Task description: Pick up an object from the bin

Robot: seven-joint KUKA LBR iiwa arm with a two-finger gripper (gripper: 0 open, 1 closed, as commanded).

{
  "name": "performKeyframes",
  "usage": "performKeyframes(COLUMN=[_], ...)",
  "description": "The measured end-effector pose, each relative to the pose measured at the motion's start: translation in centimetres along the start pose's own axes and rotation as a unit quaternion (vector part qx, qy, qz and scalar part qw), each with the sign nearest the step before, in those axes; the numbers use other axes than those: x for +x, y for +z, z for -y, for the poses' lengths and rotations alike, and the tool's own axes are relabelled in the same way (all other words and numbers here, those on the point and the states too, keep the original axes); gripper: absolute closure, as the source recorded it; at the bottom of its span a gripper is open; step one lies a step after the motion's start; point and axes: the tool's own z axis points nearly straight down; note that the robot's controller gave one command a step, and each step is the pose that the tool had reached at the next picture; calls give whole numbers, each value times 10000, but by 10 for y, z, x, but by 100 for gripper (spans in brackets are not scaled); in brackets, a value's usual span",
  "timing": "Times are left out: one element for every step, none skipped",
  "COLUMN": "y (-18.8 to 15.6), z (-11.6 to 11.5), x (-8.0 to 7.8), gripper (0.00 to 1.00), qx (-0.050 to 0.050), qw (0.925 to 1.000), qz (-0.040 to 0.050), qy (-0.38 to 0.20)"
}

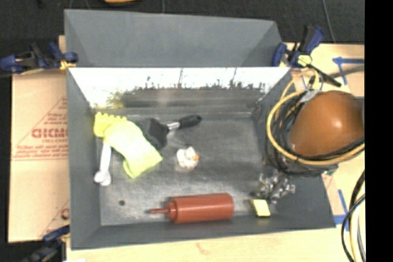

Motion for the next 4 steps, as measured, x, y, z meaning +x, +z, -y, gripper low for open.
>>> performKeyframes(y=[-11, 9, 9, 9], z=[9, -22, -22, -22], x=[-3, -24, -24, -24], gripper=[100, 0, 100, 100], qx=[14, 10, 13, 13], qw=[10000, 9977, 9976, 9976], qz=[-1, 8, 8, 8], qy=[-37, -682, -686, -687])
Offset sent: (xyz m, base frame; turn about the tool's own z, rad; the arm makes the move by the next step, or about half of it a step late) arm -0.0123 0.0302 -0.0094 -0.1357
